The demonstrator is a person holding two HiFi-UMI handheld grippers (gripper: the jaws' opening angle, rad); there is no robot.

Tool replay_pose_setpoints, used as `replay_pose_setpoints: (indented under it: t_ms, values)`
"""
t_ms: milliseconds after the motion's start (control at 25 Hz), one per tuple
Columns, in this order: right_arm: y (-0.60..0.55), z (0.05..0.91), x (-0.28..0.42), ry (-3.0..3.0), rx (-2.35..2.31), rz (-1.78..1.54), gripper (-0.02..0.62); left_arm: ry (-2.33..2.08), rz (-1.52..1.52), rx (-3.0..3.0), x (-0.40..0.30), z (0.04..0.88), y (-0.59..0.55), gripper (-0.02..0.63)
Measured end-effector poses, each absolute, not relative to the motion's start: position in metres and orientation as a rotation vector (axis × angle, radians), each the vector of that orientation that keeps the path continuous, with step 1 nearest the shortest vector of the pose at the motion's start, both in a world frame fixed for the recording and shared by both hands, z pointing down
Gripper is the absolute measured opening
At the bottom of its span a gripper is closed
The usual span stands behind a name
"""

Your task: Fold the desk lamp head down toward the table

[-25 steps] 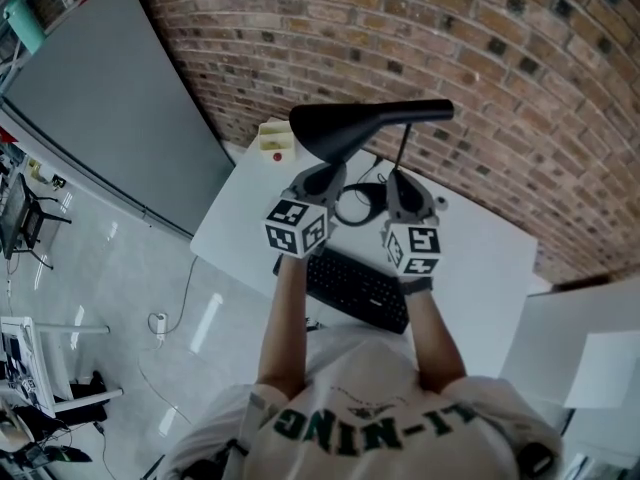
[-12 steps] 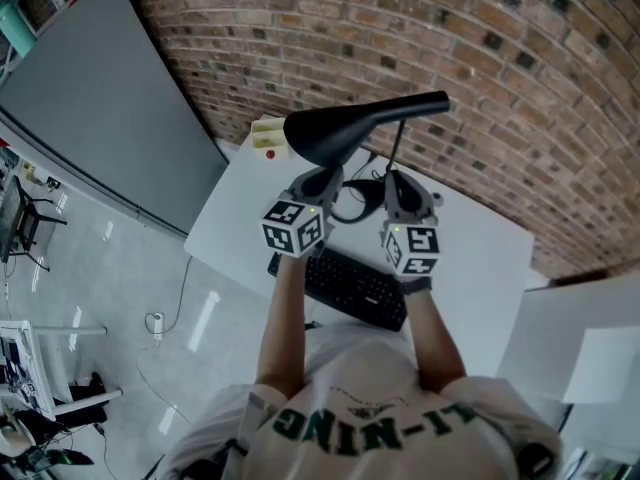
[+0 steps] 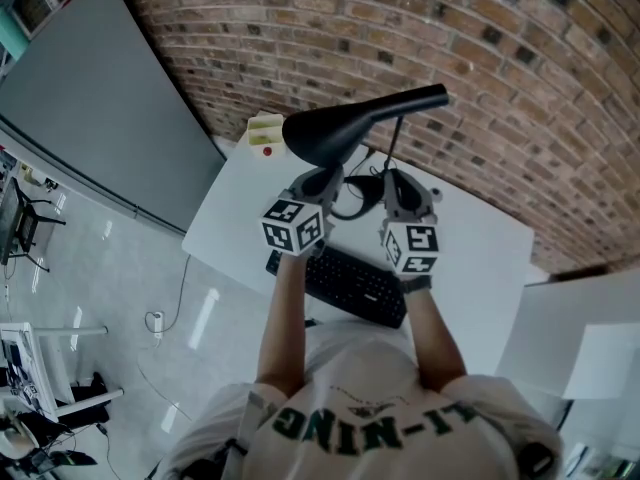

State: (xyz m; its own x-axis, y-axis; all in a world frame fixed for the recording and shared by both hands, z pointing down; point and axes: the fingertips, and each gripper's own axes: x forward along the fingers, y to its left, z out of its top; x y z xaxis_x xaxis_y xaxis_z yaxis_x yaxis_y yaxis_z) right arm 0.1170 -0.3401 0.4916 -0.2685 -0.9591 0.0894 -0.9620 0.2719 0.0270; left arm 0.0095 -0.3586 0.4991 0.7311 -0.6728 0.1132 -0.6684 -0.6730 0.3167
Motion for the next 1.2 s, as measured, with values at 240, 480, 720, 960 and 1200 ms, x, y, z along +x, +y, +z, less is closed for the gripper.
replay_pose_setpoints:
  t_ms: [240,480,720,960,1200]
  values:
    - [-0.339,0.491,0.116,-2.437,1.843,0.040,0.003,-1.010,-0.031,2.575,0.014,0.507,-0.359,0.002]
    - [-0.339,0.489,0.115,-2.451,1.834,0.037,0.004,-0.985,-0.035,2.561,0.019,0.514,-0.359,0.002]
    - [-0.339,0.495,0.118,-2.437,1.844,0.056,0.003,-0.975,-0.013,2.558,0.025,0.523,-0.360,0.002]
    - [-0.339,0.492,0.119,-2.433,1.853,0.064,0.003,-0.961,0.016,2.566,0.031,0.529,-0.359,0.000]
    - [-0.341,0.497,0.128,-2.410,1.882,0.070,0.003,-0.944,0.031,2.565,0.038,0.537,-0.361,0.000]
